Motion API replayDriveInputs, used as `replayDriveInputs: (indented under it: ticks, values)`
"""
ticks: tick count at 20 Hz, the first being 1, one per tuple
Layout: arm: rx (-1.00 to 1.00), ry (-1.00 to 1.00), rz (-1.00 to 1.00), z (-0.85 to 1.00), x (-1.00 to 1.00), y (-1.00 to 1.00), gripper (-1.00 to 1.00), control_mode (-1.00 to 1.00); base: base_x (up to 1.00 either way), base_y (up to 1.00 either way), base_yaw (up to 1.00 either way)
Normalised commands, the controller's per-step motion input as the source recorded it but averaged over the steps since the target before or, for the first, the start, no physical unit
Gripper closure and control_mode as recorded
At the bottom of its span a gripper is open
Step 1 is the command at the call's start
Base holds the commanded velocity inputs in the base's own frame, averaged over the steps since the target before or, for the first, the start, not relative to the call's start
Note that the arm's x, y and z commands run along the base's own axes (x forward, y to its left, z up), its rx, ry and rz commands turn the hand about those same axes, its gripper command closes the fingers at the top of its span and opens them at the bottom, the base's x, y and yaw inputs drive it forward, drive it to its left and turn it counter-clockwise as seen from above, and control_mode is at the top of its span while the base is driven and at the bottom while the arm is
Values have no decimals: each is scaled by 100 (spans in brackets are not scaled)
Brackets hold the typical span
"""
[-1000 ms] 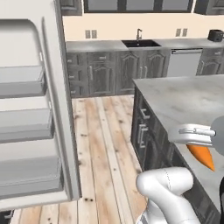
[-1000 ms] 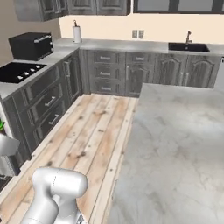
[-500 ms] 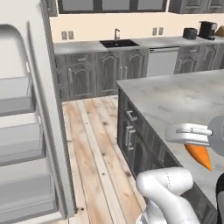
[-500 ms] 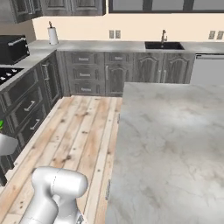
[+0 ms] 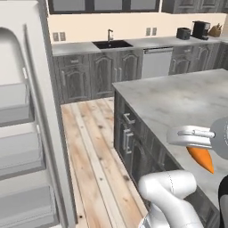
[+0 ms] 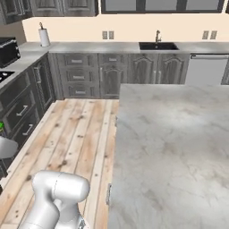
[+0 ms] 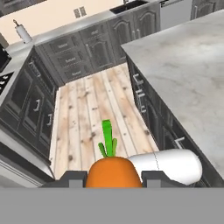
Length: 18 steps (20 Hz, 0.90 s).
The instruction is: Gather the carrot and potato from the fridge and place them on a tray on the dining counter. Then gather the fish and chicken drumstick from the fridge and place them on the other tray.
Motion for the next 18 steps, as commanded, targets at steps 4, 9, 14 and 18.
replayDriveInputs:
  ticks: [4, 9, 14, 18]
  values:
    - [0, 0, 0, 0, 0, 0, 100, 100, 0, -92, -28]
    - [0, 0, 0, 0, 0, 0, 100, 100, 2, -95, -27]
    - [0, 0, 0, 0, 0, 0, 100, 100, -24, -17, -24]
    - [0, 0, 0, 0, 0, 0, 100, 100, -41, -3, -11]
